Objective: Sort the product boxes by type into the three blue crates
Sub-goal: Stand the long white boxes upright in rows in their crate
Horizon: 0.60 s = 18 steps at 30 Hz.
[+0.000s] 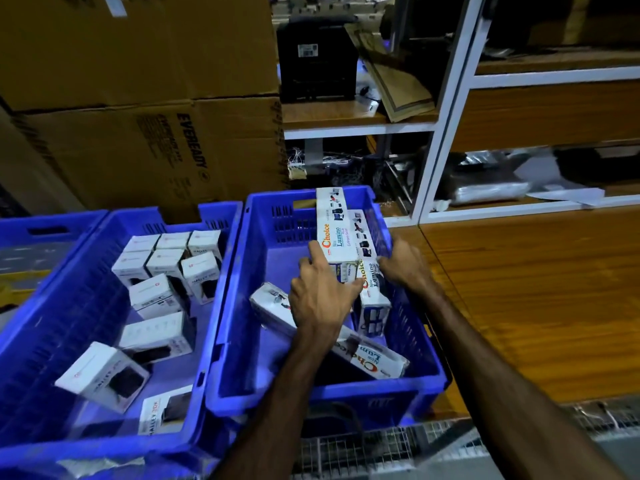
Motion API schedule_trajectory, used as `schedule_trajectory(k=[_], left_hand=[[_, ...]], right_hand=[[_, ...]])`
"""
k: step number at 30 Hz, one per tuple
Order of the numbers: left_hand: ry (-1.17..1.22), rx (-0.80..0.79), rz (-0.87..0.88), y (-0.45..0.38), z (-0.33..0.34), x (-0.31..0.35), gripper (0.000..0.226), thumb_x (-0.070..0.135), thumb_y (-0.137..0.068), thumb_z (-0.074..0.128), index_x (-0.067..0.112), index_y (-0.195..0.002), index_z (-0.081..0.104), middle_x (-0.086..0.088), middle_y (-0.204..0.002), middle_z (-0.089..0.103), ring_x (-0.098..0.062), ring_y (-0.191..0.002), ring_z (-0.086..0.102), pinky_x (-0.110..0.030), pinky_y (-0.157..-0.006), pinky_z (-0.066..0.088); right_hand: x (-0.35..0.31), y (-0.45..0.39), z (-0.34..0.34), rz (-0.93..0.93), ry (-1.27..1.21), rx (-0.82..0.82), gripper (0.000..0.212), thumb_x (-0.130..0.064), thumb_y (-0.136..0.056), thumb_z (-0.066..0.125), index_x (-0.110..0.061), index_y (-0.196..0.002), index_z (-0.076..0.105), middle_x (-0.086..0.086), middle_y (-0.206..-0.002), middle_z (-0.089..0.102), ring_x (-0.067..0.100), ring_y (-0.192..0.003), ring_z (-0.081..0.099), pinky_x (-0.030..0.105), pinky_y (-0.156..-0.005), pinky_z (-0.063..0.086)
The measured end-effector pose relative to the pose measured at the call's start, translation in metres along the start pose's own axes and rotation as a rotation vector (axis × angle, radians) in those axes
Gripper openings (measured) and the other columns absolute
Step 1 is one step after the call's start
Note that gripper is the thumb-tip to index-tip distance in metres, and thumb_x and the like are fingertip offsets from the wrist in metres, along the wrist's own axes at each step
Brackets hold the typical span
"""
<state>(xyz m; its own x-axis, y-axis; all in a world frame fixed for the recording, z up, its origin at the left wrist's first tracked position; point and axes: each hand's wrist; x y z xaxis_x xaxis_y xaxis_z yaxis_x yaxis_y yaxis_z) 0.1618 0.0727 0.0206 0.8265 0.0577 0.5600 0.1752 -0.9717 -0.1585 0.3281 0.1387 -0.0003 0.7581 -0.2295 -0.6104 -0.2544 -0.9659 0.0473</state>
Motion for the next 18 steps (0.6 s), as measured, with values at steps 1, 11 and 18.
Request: schedule_trajectory(k=[1, 11, 18], left_hand=[[0.009, -0.005, 0.013, -0.001, 0.000, -0.001, 0.090, 0.061, -0.072, 0.086, 0.018, -0.130, 0.032, -0.013, -0.120, 0.063, -0.041, -0.106, 0.068, -0.049, -0.083, 0.058], [0.054, -0.059, 0.045, -0.006, 0.009, -0.003, 0.093, 0.059, -0.066, 0.091, 0.018, -0.127, 0.035, -0.011, -0.120, 0.067, -0.035, -0.105, 0.068, -0.046, -0.082, 0.061], [-0.002, -0.291, 0.002, -0.018, 0.022, -0.017, 0.096, 0.053, -0.059, 0.098, 0.008, -0.127, 0.048, -0.015, -0.121, 0.070, -0.036, -0.110, 0.068, -0.044, -0.085, 0.062]], right_hand=[[0.002, -0.001, 0.002, 0.040, -0.039, -0.038, 0.037, -0.012, -0.098, 0.063, -0.008, -0.134, 0.052, 0.002, -0.095, 0.065, 0.011, -0.066, 0.058, 0.021, -0.049, 0.042], [0.002, -0.004, 0.001, 0.061, -0.122, -0.048, 0.042, 0.001, -0.093, 0.061, -0.010, -0.133, 0.054, 0.010, -0.118, 0.069, 0.024, -0.088, 0.066, 0.034, -0.069, 0.056], [0.001, 0.001, 0.001, 0.078, -0.181, -0.078, 0.047, 0.004, -0.095, 0.057, -0.012, -0.139, 0.049, 0.006, -0.108, 0.066, 0.026, -0.085, 0.072, 0.042, -0.071, 0.064]])
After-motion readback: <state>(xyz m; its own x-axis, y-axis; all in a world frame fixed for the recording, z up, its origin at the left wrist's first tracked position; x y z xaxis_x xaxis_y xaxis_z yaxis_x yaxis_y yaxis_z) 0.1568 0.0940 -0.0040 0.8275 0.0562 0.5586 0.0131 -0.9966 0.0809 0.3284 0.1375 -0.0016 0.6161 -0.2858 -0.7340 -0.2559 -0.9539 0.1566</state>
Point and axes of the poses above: each hand's wrist, its own y-axis away from the middle knuckle, its own z-axis out of the palm, x = y × z
